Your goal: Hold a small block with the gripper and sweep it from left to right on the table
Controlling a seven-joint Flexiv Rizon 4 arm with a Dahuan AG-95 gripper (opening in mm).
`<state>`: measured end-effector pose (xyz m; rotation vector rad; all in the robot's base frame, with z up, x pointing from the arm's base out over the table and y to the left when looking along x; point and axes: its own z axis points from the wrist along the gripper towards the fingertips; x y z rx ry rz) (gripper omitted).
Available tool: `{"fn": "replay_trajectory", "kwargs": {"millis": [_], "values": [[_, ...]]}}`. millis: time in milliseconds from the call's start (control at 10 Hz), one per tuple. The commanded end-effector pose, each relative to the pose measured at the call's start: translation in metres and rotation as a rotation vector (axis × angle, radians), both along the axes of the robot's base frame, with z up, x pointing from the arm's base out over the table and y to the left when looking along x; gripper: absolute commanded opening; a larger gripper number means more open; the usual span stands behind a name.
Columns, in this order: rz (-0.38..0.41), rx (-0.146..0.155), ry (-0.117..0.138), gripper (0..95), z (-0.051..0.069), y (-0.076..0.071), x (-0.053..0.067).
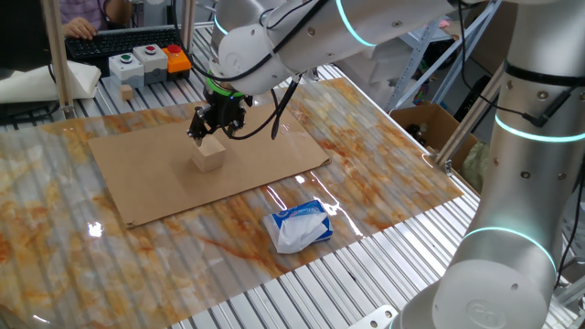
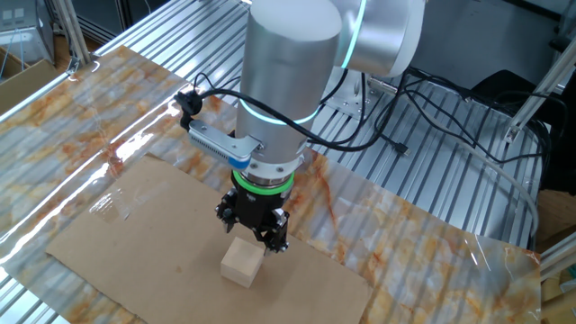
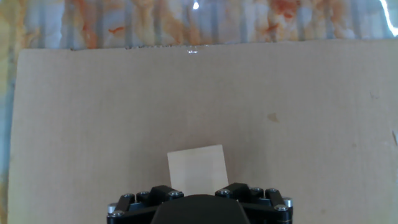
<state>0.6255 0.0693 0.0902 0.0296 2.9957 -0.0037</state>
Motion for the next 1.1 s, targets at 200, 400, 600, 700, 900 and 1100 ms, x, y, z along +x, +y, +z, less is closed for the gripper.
{"fn": "replay_trajectory", "kwargs": {"millis": [200,400,600,700,900,1100], "values": [[-0.004,0.003,-0.003,76.0,-0.004,0.0,0.001],[-0.005,0.003,-0.003,76.0,-0.009,-0.001,0.002],[-0.009,0.005,-0.003,76.0,-0.012,-0.002,0.002],[-0.009,0.006,-0.003,76.0,-0.015,-0.002,0.002],[-0.007,0.006,-0.007,76.0,-0.02,-0.003,0.003],[-0.001,0.006,-0.006,76.0,-0.02,-0.003,0.004]]}}
